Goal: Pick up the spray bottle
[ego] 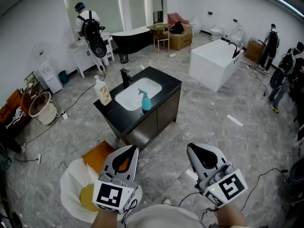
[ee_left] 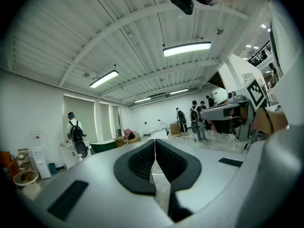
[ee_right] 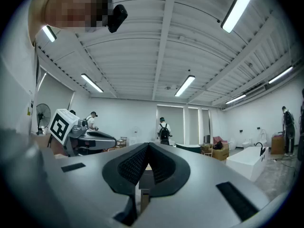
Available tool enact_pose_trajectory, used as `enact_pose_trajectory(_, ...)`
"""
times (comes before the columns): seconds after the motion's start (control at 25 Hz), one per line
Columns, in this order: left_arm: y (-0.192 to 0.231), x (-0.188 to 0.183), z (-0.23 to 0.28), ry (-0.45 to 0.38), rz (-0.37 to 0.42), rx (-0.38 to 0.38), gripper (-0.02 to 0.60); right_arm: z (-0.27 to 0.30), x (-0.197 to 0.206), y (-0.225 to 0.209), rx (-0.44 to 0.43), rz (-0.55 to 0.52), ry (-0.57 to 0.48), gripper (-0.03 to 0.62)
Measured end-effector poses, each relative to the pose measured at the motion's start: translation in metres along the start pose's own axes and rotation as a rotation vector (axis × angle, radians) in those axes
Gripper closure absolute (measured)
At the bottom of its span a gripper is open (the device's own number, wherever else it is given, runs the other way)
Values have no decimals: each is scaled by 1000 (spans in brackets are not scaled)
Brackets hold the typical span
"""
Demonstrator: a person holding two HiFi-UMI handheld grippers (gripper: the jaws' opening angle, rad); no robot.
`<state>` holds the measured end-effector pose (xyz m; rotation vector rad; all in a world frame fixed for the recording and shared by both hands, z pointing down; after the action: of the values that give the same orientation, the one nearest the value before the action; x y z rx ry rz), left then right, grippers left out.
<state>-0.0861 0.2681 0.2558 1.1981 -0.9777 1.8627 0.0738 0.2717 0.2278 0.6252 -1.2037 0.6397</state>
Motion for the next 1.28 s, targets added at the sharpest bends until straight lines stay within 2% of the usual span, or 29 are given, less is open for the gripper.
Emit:
enact_pose_trajectory(0.64,-32,-8,1,-7,19,-18,561,-20,14,-17,-34,12,-2,566)
enact_pose_trajectory(0.92,-30,-22,-4,-62,-29,-50,557,-16,16,-19,-56,-25,6,566)
enact_pose_trajectory(0.96,-27,-24,-4,-70,-42,-57,534,-14,17,-20,-58,-16,7,566)
enact_pose_trajectory(1.0,-24,-25,-3,-78,-57,-64,426,-13,18,-22,-58,-6,7,566)
enact_pose_trajectory(1.04,-20,-26,-2,-85,-71,-71,371,-11,19,-24,-59,2,8,566)
enact_pose_trajectory(1.16,-11,-23,6,-91,-98,-90,364,-5,21,-32,-55,11,6,566)
enact_pose_trajectory(1.28,-9,-19,20,-79,-103,-79,364,1,27,-39,-48,14,20,566)
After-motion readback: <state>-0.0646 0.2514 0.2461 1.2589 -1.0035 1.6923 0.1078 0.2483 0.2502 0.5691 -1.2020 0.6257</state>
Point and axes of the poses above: the fingertips, and each gripper's own axes: z forward along the fingers, y to its left, x out of its underside, the point moved 1 cm from there along -z, backward along the fingers, and after that the axes turned 15 degrees about y, right-handed, at the moved point
